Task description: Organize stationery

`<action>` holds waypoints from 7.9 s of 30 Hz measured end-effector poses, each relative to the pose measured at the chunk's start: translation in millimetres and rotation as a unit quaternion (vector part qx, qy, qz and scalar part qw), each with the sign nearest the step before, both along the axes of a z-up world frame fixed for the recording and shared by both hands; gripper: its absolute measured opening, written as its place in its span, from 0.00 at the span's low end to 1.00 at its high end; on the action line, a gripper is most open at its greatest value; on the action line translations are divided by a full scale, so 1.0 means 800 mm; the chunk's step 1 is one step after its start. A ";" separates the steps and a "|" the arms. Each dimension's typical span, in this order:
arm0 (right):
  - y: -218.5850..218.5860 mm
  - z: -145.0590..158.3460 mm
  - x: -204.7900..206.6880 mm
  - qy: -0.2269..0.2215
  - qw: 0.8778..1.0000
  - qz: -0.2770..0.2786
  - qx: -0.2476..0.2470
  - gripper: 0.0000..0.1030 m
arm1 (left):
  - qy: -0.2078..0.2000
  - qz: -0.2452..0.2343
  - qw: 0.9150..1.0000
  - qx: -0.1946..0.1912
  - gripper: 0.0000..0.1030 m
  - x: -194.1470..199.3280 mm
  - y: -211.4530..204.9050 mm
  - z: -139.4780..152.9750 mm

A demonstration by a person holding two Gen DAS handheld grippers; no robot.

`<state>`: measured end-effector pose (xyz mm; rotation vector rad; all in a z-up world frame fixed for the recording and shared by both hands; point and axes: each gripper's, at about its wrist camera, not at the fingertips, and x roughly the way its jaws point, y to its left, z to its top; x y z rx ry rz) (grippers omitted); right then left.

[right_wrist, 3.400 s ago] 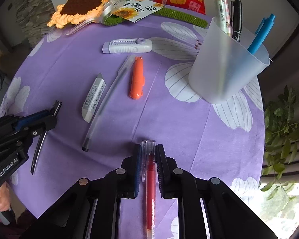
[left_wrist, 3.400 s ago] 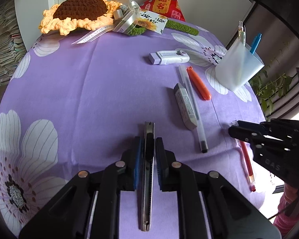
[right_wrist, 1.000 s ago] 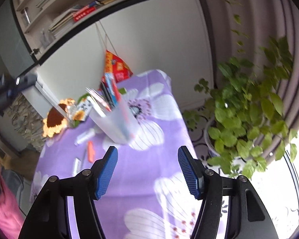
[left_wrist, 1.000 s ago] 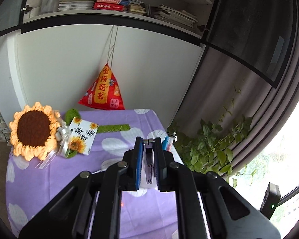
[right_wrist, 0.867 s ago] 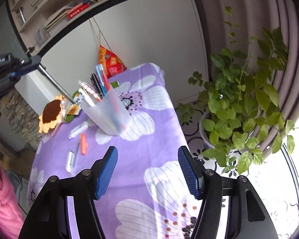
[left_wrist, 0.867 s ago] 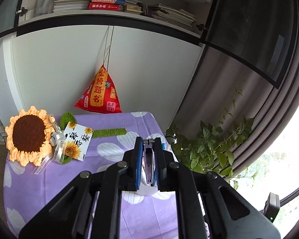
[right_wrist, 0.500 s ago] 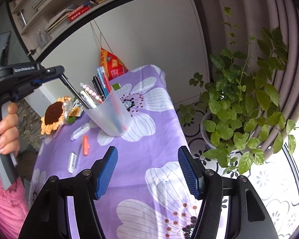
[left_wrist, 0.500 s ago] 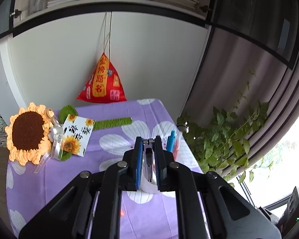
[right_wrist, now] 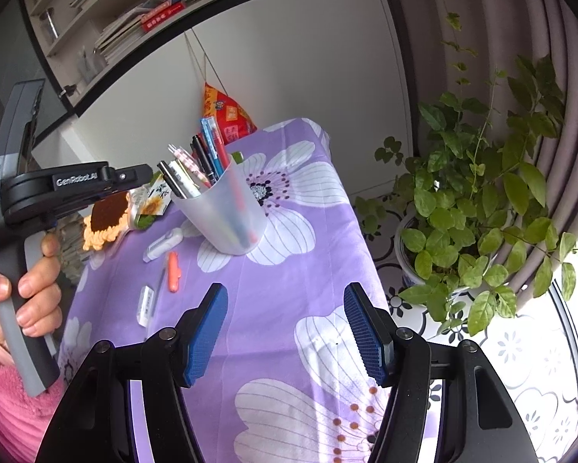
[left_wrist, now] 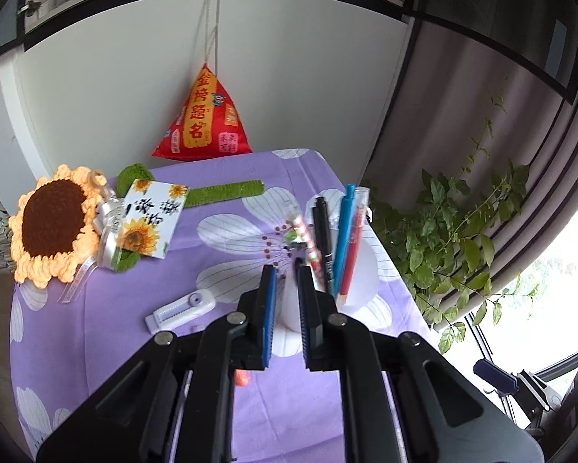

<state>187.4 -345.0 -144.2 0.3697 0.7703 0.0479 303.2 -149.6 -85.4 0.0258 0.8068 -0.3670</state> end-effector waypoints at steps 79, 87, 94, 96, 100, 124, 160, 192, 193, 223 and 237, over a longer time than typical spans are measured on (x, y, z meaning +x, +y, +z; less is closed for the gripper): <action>0.169 -0.017 0.044 0.077 0.987 0.102 -0.093 0.61 | 0.111 0.033 0.993 -0.006 0.24 -0.033 0.131 -0.147; 0.197 -0.021 0.049 0.075 0.983 0.135 -0.101 0.61 | 0.091 0.043 0.995 0.025 0.22 -0.022 0.111 -0.147; 0.192 -0.011 0.054 0.071 0.984 0.130 -0.100 0.61 | 0.096 0.068 0.993 -0.025 0.14 -0.036 0.165 -0.137; 0.202 -0.009 0.061 0.073 0.981 0.147 -0.098 0.58 | 0.093 0.075 0.992 -0.039 0.14 -0.047 0.186 -0.131; 0.235 -0.013 0.090 0.088 0.975 0.186 -0.089 0.58 | 0.099 0.091 0.989 -0.053 0.14 -0.066 0.213 -0.127; 0.261 -0.051 0.222 0.184 0.972 0.110 -0.096 0.51 | 0.089 0.086 0.990 -0.072 0.14 -0.089 0.235 -0.109; 0.241 0.063 0.141 0.069 0.982 0.152 -0.088 0.13 | 0.081 0.071 0.992 -0.066 0.14 -0.092 0.207 -0.093; 0.056 0.122 0.194 -0.155 0.985 -0.043 -0.062 0.13 | 0.039 0.024 0.998 -0.049 0.14 -0.090 0.110 -0.021; 0.056 0.118 0.196 -0.153 0.985 -0.040 -0.063 0.13 | 0.041 0.024 0.998 -0.048 0.14 -0.088 0.108 -0.022; 0.050 0.055 0.144 -0.096 0.995 -0.003 -0.035 0.13 | 0.040 0.004 0.998 -0.057 0.14 -0.073 0.072 -0.004; 0.000 0.047 0.086 -0.091 0.994 -0.029 0.046 0.24 | 0.016 -0.032 0.998 -0.055 0.14 -0.049 0.029 0.029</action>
